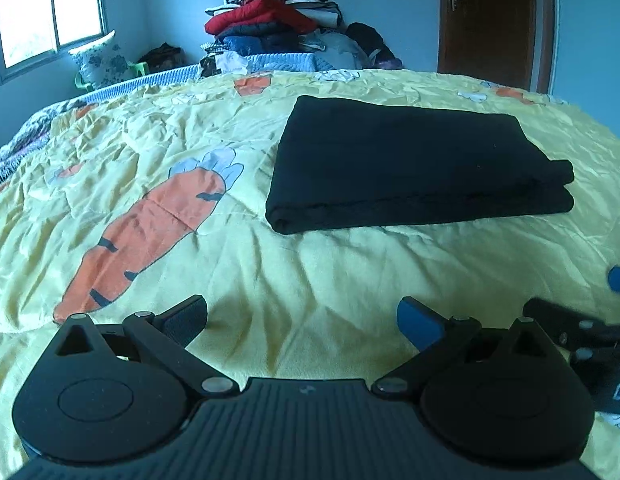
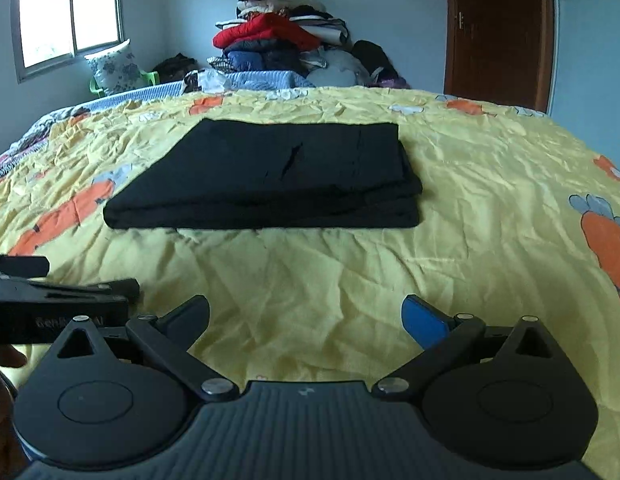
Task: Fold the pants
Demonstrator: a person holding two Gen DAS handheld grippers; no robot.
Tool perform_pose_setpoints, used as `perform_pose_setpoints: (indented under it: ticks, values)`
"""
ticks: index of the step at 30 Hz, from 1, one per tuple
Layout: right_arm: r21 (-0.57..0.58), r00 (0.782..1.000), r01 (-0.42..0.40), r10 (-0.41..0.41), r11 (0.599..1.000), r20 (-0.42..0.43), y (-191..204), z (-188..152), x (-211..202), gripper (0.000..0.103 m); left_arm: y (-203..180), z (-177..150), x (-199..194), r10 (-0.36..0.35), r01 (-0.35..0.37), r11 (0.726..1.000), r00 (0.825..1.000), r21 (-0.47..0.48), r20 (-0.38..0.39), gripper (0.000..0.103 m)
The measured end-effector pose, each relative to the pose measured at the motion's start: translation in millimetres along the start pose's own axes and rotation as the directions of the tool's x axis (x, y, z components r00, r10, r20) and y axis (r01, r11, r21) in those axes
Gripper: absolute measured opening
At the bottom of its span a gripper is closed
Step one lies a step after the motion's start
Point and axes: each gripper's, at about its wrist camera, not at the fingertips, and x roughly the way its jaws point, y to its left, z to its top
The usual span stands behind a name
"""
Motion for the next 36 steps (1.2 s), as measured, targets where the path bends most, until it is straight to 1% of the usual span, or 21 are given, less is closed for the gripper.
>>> perform_pose_setpoints:
  ticks: [5,13,23,36]
  values:
    - [-0.003,1.0,0.005,-0.005,1.0,-0.016,1.1,-1.4,4.1,0.103,5.2,-2.5,1.8,-0.016,0.016,0.999,1.0,-0.037,0.002,0.103]
    - [-0.04,0.999,0.037,-0.038,0.999,-0.039,6.8,-2.2,8.5,0.103,0.4,-4.4,0.6,0.004,-0.004,1.0,1.0,-0.015,0.017,0.103]
    - [-0.042,0.998,0.037,-0.038,0.998,-0.04,7.0,-2.2,9.0,0.103,2.0,-5.5,0.9,-0.001,0.002,0.999,1.0,-0.032,0.015,0.103]
    - [-0.042,0.998,0.037,-0.038,0.998,-0.04,7.2,-2.3,9.1,0.103,-1.5,-6.6,-0.8,0.015,-0.015,1.0,0.999,-0.007,0.028,0.103]
